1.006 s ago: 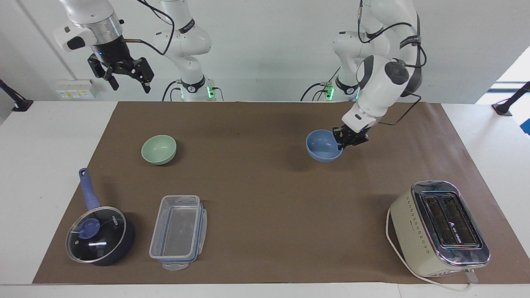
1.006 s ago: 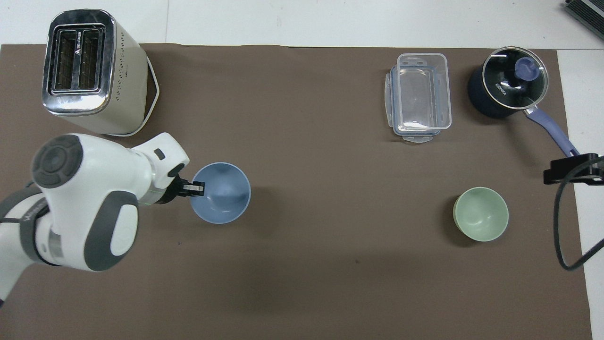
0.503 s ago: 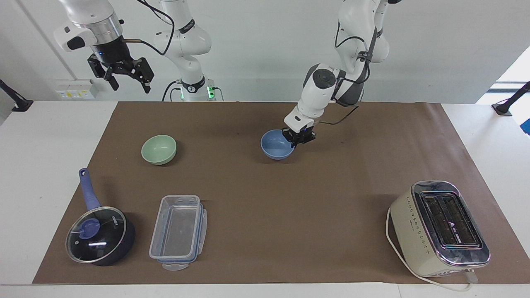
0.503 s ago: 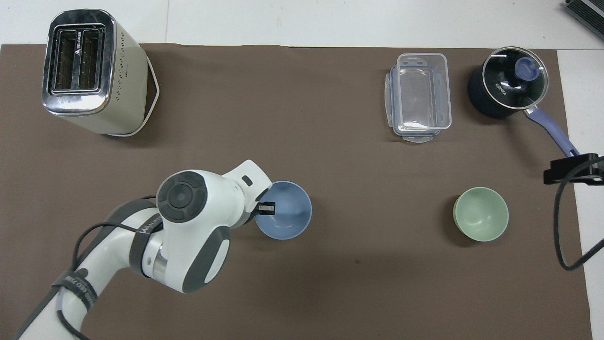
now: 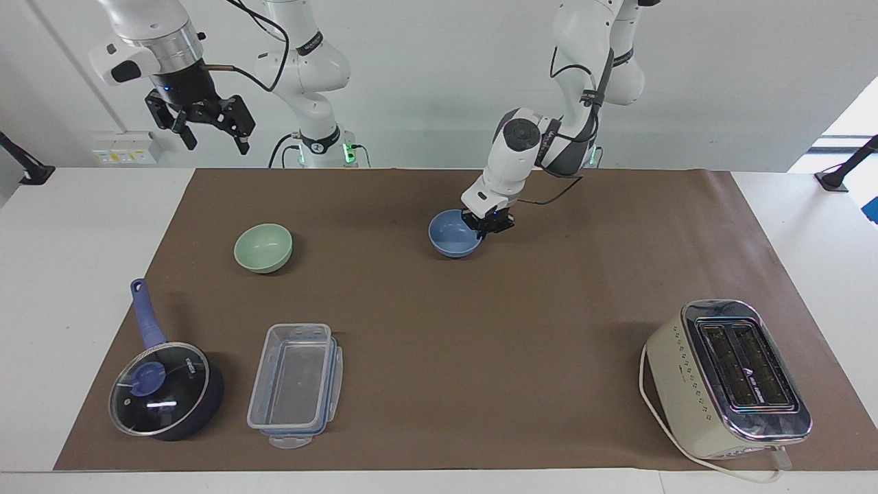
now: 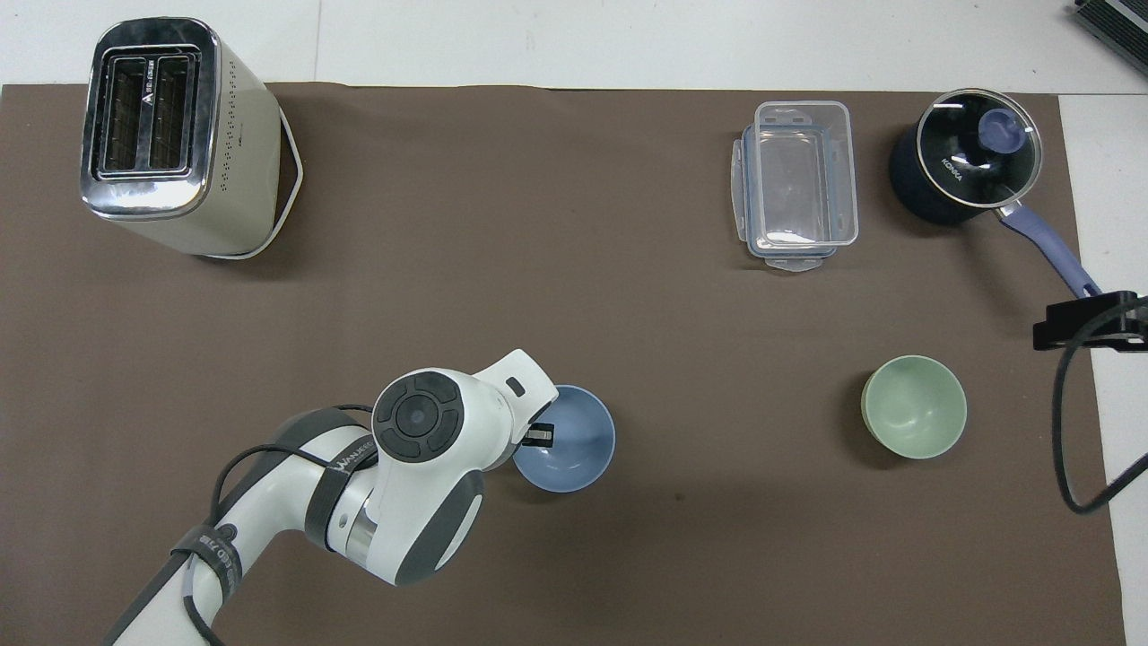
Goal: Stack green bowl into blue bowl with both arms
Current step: 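Drag the blue bowl with the left gripper toward the table centre, then release the blue bowl and withdraw the left gripper while the right gripper reaches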
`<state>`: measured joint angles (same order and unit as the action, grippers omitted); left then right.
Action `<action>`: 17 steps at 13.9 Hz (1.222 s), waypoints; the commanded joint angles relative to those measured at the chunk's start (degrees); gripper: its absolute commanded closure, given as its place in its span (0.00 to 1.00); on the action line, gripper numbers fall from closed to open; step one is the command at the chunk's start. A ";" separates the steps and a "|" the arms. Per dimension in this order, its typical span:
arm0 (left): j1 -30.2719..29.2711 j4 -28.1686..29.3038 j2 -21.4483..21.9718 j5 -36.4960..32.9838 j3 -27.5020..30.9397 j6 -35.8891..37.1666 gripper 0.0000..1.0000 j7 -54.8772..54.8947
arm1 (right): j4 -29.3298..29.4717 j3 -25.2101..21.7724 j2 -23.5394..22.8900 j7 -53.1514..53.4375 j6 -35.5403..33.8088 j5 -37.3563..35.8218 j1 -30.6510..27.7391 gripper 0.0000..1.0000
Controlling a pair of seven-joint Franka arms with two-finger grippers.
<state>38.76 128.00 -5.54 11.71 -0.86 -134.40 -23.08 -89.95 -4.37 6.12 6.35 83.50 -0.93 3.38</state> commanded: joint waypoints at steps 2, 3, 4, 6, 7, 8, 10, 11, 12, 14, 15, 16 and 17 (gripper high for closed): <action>0.62 0.42 0.89 0.77 1.13 -0.77 0.00 0.84 | -0.84 0.06 0.91 -1.43 0.44 1.02 -0.57 0.00; 0.27 -0.46 0.71 0.69 1.13 -0.68 0.00 1.02 | -0.93 0.06 0.91 -1.43 0.44 1.02 -0.66 0.00; 0.09 -1.17 0.79 0.60 1.30 -0.60 0.00 1.37 | -0.84 0.06 0.91 -1.43 0.44 1.02 -0.66 0.00; -1.92 -3.36 1.15 0.42 1.48 1.41 0.00 3.21 | -0.93 0.06 0.91 -1.43 0.44 1.02 -0.57 0.00; -3.41 -5.28 1.15 -0.01 1.48 3.78 0.00 3.65 | -0.84 0.06 0.91 -1.43 0.44 1.02 -0.66 0.00; -4.99 -6.96 1.50 -0.19 1.57 5.97 0.00 4.79 | -0.93 0.06 0.91 -1.43 0.44 1.02 -0.66 0.00; -8.25 -9.77 2.20 -0.28 1.74 9.23 0.00 8.65 | -0.93 0.06 0.91 -1.43 0.35 1.02 -0.66 0.00; -9.74 -11.35 2.90 -0.54 1.83 10.55 0.00 9.89 | -0.84 -0.11 1.08 -1.78 0.17 0.33 -0.74 0.00; -11.84 -12.59 3.95 -2.46 1.74 12.31 0.00 11.03 | -0.84 -0.29 1.08 -1.96 0.26 -0.12 -0.83 0.00; -15.54 -16.44 5.36 -4.84 1.83 19.58 0.00 15.06 | -1.63 -0.38 1.26 -1.96 1.22 -0.12 -0.92 0.00; -17.56 -18.81 5.37 -5.11 1.83 23.19 0.00 18.22 | -2.07 -0.47 0.91 -2.13 1.40 -0.03 -1.27 0.00; -19.93 -21.01 5.28 -5.11 1.83 25.75 0.00 20.77 | -3.29 -0.47 0.65 -2.74 2.27 0.14 -2.66 0.00; -21.52 -22.51 5.63 -5.11 1.83 27.69 0.00 22.45 | -6.00 -0.47 0.64 -5.01 4.72 0.66 -3.46 0.00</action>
<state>20.42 109.00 0.17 7.59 1.59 -111.30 -4.10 -91.25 -5.05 6.14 5.53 84.27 -1.03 2.28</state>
